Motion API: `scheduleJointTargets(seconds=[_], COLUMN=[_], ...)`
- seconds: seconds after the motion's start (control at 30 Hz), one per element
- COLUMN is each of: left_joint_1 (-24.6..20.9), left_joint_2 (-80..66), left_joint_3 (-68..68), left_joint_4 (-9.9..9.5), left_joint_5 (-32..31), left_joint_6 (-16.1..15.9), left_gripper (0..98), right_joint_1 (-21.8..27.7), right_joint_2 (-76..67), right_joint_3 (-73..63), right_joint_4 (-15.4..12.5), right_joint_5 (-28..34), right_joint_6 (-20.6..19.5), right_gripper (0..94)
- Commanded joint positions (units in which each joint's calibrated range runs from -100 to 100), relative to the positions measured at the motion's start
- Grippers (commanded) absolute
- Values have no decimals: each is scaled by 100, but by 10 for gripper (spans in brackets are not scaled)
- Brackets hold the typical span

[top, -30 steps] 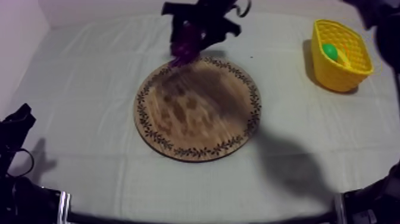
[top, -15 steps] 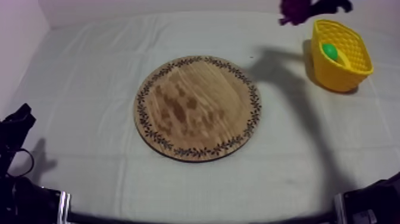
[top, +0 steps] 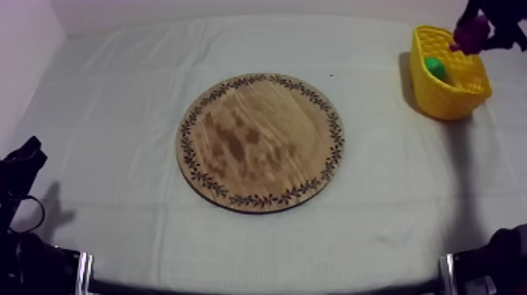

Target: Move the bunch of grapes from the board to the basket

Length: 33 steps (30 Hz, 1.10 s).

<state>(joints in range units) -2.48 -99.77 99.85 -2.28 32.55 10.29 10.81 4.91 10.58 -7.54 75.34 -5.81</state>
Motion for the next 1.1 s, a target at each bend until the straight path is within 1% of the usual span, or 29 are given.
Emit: scheduleJointTargets(seconds=[0.0,0.13,0.23,0.37,0.47,0.53,0.77,0.93,1.0,1.07], left_joint_1=[-1,-1,-1,-1,-1,-1,-1,-1,-1,-1], left_joint_2=[3,3,3,3,3,3,3,3,3,3], left_joint_3=[4,4,4,4,4,4,4,4,4,4], left_joint_4=[1,1,1,1,1,1,1,1,1,1], left_joint_5=[3,3,3,3,3,3,3,3,3,3], left_joint_6=[-1,-1,-1,-1,-1,-1,-1,-1,-1,-1], left_gripper=[0,0,0,0,0,0,0,0,0,0], right_joint_1=[33,8,-52,-146,-218,-277,-535,-765,-839,-887], right_joint_2=[138,307,360,257,-47,-370,-1840,-2882,-3280,-3678], right_joint_3=[104,249,296,360,448,539,1095,1818,2248,2740], right_joint_4=[50,116,162,210,228,231,137,196,256,301], right_joint_5=[-148,-350,-430,-472,-486,-529,-935,-1466,-1736,-2044], right_joint_6=[10,49,48,45,86,144,464,562,569,582], right_gripper=[432,618,712,754,738,694,433,167,97,58])
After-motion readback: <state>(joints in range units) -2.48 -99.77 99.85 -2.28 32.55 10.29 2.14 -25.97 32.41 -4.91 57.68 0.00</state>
